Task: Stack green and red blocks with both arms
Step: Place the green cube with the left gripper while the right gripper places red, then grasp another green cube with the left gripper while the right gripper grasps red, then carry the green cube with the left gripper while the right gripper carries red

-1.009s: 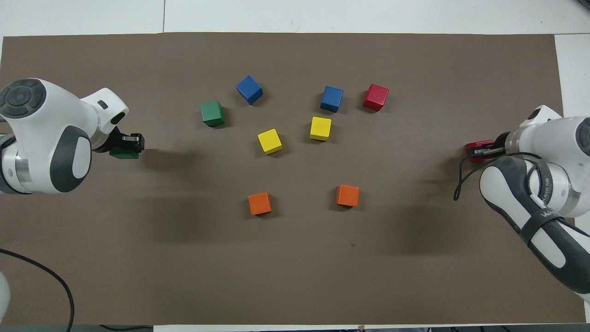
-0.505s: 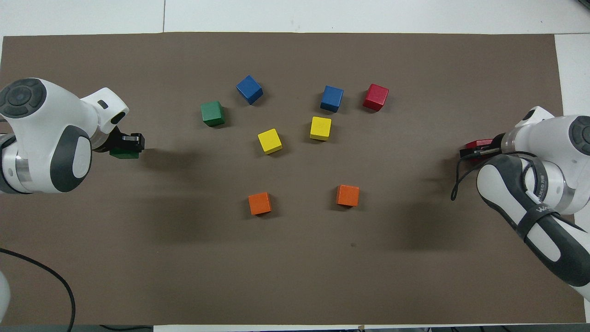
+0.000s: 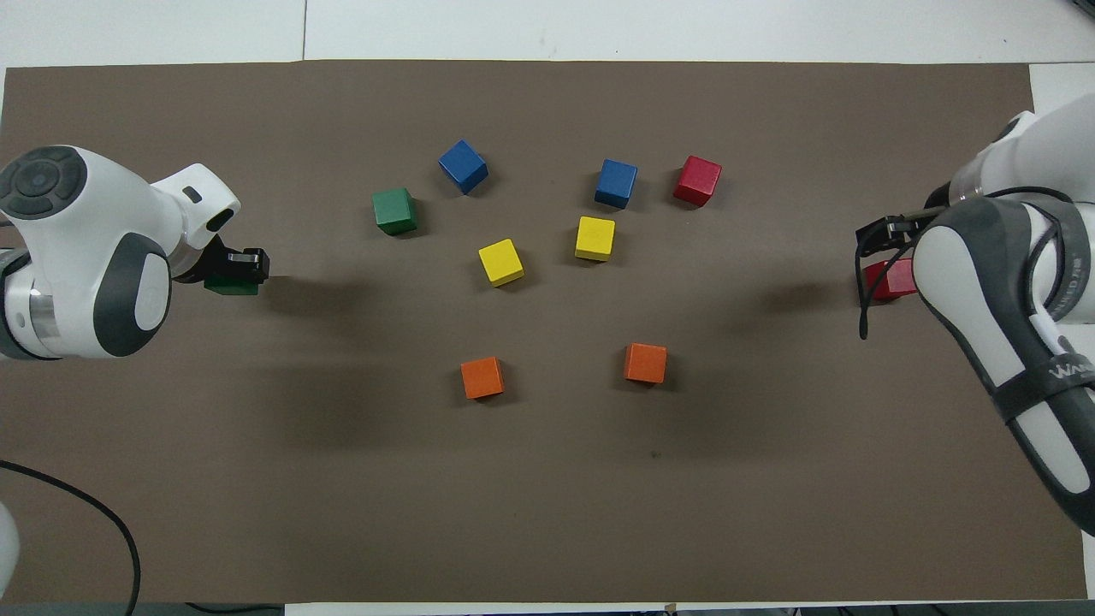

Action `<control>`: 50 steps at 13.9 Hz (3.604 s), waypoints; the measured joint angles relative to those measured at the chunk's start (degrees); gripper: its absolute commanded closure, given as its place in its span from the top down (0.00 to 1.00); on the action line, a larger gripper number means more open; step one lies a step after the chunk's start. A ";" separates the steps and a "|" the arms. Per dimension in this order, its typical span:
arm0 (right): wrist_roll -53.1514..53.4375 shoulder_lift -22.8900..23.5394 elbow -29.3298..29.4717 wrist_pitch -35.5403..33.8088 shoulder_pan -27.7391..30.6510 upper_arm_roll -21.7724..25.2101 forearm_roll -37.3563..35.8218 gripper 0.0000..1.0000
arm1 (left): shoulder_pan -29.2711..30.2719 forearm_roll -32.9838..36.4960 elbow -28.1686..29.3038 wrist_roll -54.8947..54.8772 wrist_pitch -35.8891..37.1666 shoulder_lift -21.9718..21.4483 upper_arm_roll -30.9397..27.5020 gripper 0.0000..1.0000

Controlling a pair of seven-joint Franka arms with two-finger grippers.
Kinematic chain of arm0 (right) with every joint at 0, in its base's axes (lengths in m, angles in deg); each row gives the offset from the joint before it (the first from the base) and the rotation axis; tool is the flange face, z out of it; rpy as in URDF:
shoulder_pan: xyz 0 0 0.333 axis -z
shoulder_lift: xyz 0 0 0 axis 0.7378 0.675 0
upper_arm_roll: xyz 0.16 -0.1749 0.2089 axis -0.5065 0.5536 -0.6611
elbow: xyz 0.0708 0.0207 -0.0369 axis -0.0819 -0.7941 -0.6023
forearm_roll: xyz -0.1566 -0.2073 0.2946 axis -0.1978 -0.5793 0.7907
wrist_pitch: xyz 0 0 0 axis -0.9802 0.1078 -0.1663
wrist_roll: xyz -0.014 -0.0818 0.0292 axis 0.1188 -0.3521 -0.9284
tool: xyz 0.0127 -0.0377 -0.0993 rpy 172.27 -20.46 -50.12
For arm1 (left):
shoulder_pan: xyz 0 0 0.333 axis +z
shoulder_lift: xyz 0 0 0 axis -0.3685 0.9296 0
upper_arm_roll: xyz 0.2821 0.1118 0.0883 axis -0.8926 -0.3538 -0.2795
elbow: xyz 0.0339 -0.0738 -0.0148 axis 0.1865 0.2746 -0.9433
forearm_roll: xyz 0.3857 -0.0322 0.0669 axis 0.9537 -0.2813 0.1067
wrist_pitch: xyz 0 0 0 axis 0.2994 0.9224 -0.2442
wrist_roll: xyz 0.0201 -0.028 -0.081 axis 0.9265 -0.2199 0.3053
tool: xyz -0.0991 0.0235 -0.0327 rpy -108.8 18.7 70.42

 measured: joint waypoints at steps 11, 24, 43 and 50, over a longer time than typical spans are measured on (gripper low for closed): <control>29.99 21.56 23.89 0.72 -12.45 -0.57 -0.63 1.00 | 4.52 -1.58 2.68 -8.27 -4.47 -0.42 0.66 0.03; 32.47 31.02 33.11 2.96 -12.97 -0.61 -0.62 1.00 | 2.09 -1.95 0.89 6.02 -6.39 0.84 1.10 1.00; 32.63 33.26 29.27 11.67 -13.24 -0.61 -0.62 0.00 | -16.97 0.27 -20.28 36.57 -7.62 19.76 1.04 0.00; 28.53 31.27 28.91 5.44 -12.73 -0.44 -0.61 0.00 | -14.37 1.20 -22.98 30.04 4.73 16.53 -2.53 0.00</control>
